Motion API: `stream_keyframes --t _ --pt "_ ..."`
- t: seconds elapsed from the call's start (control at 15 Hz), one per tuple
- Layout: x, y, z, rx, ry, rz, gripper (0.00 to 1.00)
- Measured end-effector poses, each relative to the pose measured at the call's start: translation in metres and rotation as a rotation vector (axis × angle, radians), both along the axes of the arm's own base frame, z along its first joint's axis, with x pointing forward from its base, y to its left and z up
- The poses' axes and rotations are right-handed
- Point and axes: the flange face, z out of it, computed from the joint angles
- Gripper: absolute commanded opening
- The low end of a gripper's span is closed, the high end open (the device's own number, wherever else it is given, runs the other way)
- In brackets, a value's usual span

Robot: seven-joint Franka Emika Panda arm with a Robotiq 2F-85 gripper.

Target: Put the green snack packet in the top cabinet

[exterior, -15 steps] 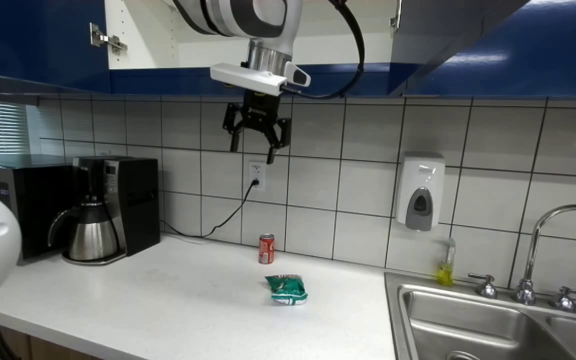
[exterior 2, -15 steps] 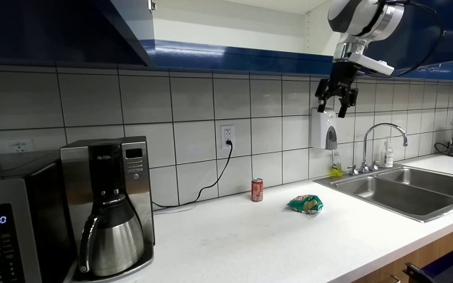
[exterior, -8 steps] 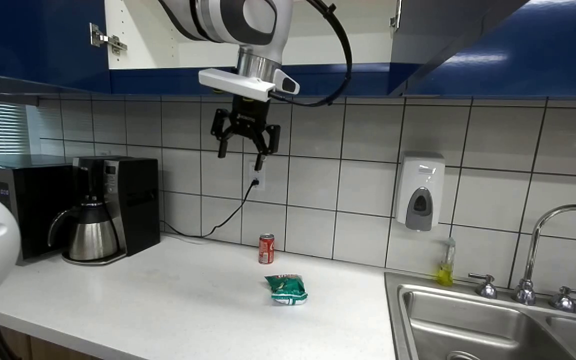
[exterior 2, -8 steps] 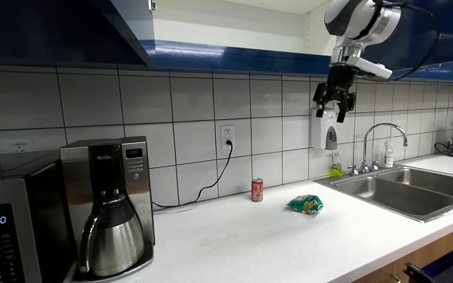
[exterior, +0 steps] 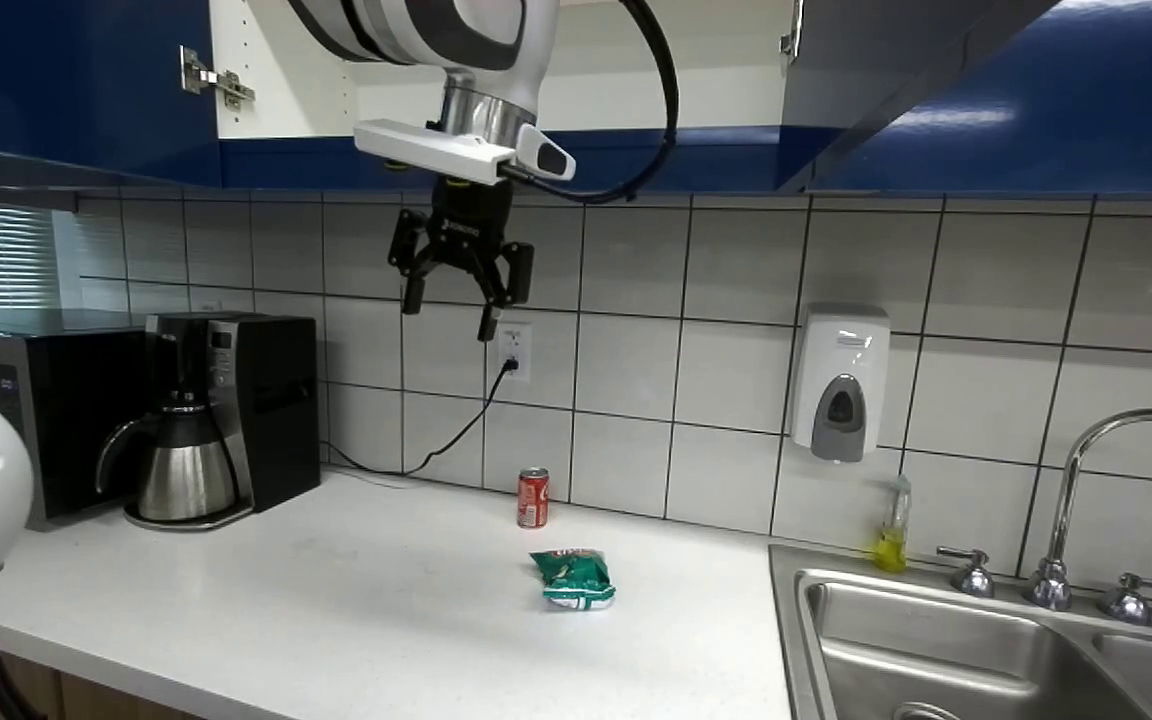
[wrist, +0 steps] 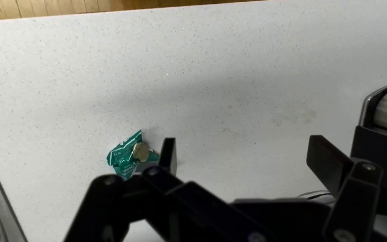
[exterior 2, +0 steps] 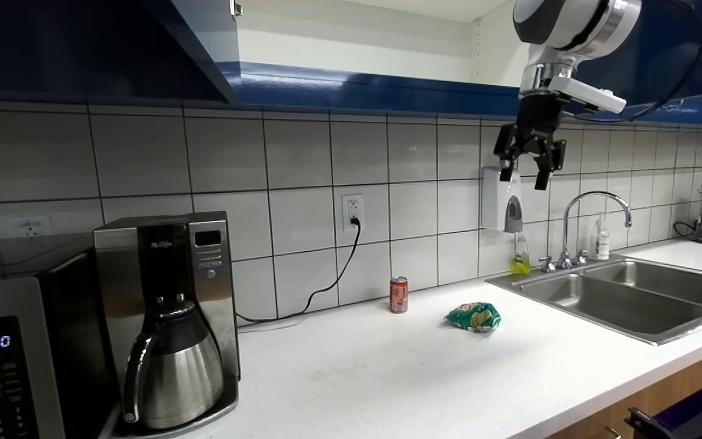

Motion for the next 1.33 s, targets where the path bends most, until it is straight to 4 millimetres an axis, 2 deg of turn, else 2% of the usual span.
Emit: stream_keyframes --t 0.27,0.67,1.0,1.33 --pt "-0.019 -0.009 -0.019 -0.001 0.039 -0.039 1.0" --pt "-0.035 -0.031 -0.068 -0.007 0.101 -0.089 1.0" --pt "-0.031 -0.052 -0.109 -0.023 0.106 -0.108 1.0" --pt "-0.012 -0.071 -0.148 -0.059 0.087 -0.087 1.0"
